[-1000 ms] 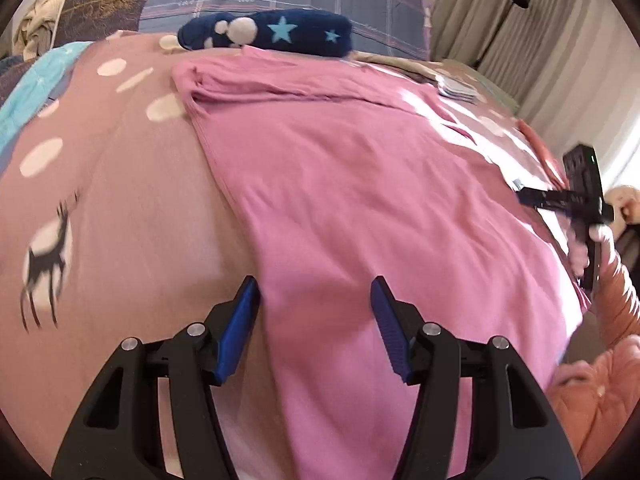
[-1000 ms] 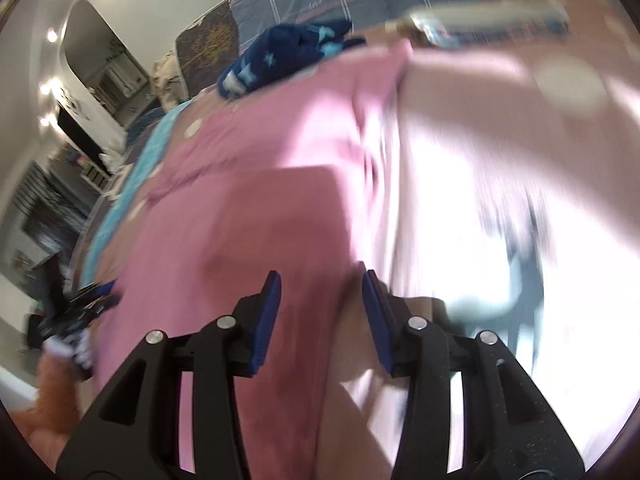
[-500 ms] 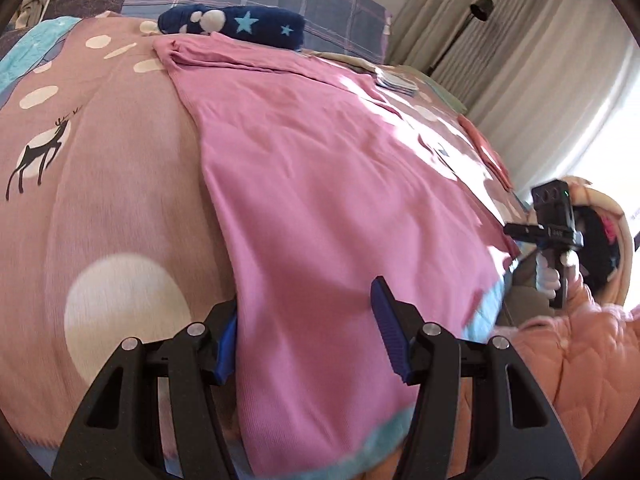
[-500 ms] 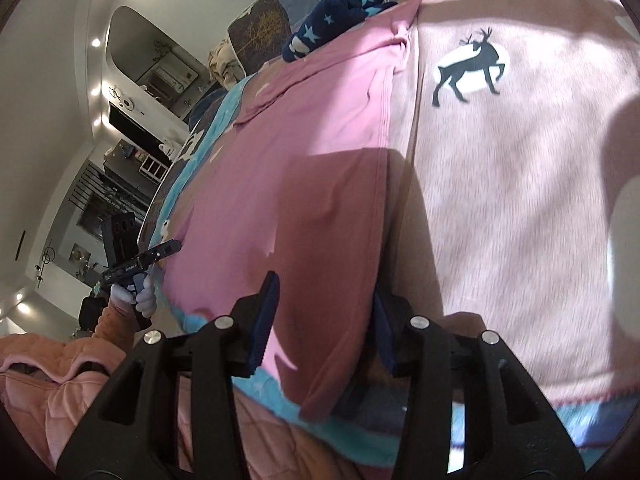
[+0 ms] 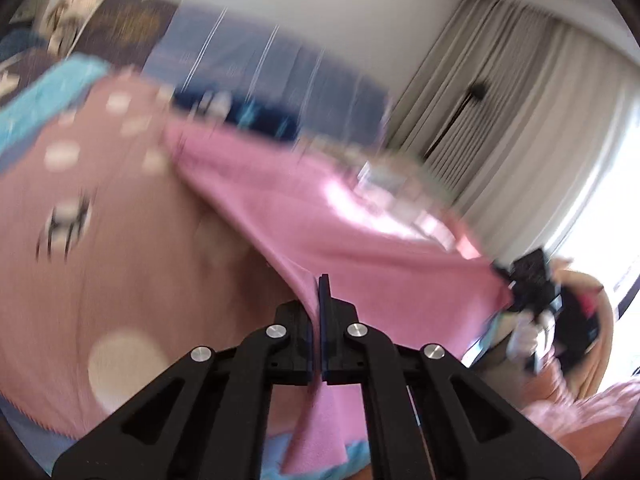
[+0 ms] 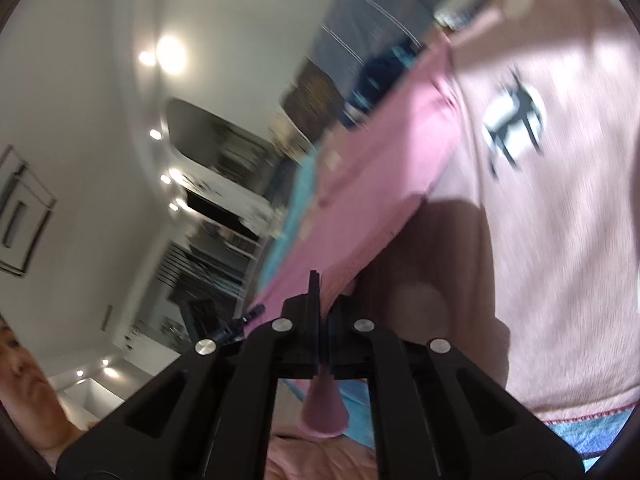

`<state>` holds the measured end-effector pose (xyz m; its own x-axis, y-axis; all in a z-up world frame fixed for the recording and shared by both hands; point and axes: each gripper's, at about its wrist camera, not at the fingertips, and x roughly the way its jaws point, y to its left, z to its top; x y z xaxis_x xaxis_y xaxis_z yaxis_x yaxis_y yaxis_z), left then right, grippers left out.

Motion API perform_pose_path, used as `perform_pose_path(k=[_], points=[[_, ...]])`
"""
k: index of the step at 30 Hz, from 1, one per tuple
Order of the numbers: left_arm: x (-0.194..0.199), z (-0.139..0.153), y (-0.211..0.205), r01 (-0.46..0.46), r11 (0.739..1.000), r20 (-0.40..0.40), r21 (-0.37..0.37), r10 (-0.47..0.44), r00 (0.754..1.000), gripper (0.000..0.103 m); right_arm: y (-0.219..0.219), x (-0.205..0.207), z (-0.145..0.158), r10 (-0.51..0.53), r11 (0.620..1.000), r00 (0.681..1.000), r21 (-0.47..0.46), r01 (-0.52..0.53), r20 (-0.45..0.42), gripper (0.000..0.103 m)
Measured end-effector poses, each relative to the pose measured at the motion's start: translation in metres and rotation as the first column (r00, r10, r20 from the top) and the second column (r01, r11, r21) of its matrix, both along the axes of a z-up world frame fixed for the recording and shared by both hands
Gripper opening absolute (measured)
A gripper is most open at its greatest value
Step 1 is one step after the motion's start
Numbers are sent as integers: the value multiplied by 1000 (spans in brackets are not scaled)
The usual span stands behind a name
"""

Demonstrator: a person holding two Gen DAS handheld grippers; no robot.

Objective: Fold small clothes

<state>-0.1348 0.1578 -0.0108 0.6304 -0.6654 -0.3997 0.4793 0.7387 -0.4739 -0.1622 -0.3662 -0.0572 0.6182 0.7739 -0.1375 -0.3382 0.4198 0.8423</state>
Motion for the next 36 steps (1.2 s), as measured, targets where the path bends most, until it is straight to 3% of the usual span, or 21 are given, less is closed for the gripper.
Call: perform_pose_path(k=[4, 7, 10, 13, 18, 23, 29, 33, 36], points=[[-32, 47, 1, 31, 996, 158, -79, -18, 987, 2, -4, -26, 55, -37, 999, 985, -19, 41, 167, 2], [-67, 66, 4, 27, 997, 259, -77, -6, 966, 2, -11, -65, 91, -74, 997, 949, -12, 81, 306, 2], [-76, 63, 10, 18, 995, 271, -95, 8, 963, 2, -6, -92, 114, -138, 966, 919, -155, 207, 368, 4], [-59, 48, 10, 7, 992, 210, -124, 20, 978, 2, -1, -84, 102, -153, 947, 942, -228, 226, 298, 5], [-23, 31, 1, -7, 993, 112, -122, 21, 994, 2, 1, -44, 72, -161, 955, 965, -213, 206, 209, 5], [7, 40, -3, -10, 994, 118, -105, 22, 993, 2, -3, -3, 63, -186, 958, 968, -190, 217, 168, 5], [93, 48, -15, -52, 998, 80, -45, 56, 995, 2, -17, 76, 64, -247, 944, 961, -194, 268, 126, 5], [166, 22, -25, -140, 990, -2, 21, 140, 990, 2, -21, 157, 38, -304, 927, 953, -227, 299, 14, 5], [222, -26, -32, -183, 978, -128, 96, 194, 973, 2, -20, 207, 1, -318, 917, 943, -283, 281, -97, 6]])
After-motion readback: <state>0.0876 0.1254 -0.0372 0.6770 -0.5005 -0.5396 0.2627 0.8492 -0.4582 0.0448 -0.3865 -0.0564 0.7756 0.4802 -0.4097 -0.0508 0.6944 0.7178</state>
